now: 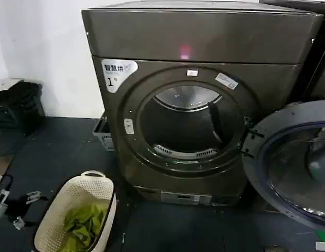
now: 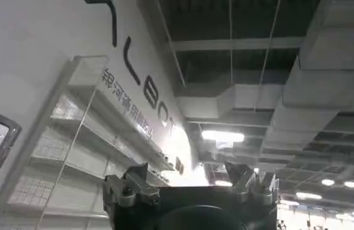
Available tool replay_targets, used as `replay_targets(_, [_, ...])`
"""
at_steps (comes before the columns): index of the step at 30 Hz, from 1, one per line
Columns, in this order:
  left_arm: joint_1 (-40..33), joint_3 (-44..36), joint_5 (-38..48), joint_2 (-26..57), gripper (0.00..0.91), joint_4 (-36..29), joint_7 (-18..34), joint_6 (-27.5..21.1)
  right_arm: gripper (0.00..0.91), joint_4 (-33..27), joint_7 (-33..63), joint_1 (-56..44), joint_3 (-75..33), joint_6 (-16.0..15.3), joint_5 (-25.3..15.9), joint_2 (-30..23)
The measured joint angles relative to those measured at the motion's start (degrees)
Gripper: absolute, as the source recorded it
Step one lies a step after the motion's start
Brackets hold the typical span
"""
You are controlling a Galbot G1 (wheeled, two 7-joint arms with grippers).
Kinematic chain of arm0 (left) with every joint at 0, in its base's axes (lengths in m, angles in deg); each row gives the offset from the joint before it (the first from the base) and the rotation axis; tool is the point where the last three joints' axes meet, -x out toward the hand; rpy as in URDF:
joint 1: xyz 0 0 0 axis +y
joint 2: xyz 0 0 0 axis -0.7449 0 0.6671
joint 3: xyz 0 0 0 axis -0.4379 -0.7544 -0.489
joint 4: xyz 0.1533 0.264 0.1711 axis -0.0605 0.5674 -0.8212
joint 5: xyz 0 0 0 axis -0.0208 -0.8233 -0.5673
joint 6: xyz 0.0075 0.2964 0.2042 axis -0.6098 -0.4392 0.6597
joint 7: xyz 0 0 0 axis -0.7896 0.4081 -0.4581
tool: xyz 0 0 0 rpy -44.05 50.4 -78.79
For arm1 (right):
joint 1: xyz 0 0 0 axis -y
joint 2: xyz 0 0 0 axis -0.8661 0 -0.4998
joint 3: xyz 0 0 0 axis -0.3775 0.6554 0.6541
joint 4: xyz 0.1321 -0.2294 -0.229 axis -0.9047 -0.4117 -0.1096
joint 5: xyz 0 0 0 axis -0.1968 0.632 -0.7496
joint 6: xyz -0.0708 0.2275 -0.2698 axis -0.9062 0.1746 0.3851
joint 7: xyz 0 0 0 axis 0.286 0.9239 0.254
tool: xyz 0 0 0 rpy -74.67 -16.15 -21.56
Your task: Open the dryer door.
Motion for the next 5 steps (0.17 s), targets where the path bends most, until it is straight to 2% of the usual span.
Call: replay_targets(5, [0.0,0.0,-0.1,-0.2,0.907,0.4,0.2,0.2,0.907,0.0,-0.1,0.1,0.1,0.0,-0.1,-0.2])
